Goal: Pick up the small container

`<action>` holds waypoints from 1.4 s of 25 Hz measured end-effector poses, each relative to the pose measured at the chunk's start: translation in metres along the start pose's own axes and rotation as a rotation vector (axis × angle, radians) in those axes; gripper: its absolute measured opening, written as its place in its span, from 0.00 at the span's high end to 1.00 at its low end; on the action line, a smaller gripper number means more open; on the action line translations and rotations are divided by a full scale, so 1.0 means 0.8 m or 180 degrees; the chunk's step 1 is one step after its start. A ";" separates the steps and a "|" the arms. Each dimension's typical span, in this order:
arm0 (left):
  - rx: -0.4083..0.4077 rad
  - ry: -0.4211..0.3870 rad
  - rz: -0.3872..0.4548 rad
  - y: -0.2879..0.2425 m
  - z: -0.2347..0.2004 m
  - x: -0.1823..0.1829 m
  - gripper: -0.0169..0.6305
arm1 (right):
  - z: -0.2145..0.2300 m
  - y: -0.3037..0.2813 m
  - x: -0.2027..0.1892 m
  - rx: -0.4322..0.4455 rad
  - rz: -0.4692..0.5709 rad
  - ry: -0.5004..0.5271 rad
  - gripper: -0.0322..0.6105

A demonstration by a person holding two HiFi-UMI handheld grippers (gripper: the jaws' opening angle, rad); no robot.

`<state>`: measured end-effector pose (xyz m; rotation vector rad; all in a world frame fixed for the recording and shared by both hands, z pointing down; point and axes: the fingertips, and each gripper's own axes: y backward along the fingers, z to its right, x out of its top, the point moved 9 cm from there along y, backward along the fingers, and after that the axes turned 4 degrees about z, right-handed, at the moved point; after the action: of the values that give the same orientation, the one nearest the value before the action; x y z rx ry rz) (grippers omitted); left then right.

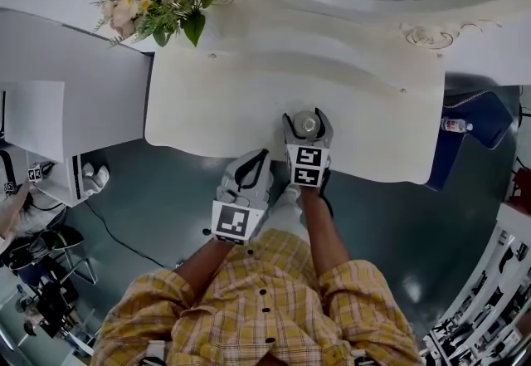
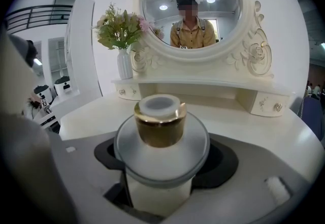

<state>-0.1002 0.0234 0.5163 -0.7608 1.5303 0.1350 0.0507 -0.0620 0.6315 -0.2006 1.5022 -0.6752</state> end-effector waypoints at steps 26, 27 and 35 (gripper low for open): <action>0.0103 -0.0162 0.0330 0.036 0.025 0.044 0.97 | 0.015 0.099 0.055 0.0057 0.0283 0.0007 0.42; 0.0104 -0.0166 0.0342 0.038 0.027 0.046 0.97 | 0.016 0.103 0.057 0.0054 0.0294 0.0000 0.42; 0.0123 -0.0204 0.0408 0.051 0.034 0.054 0.97 | 0.017 0.133 0.072 0.0068 0.0395 -0.0025 0.42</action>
<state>-0.0954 0.0527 0.4576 -0.6221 1.5164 0.2226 0.0901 -0.0103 0.5285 -0.0928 1.4863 -0.5900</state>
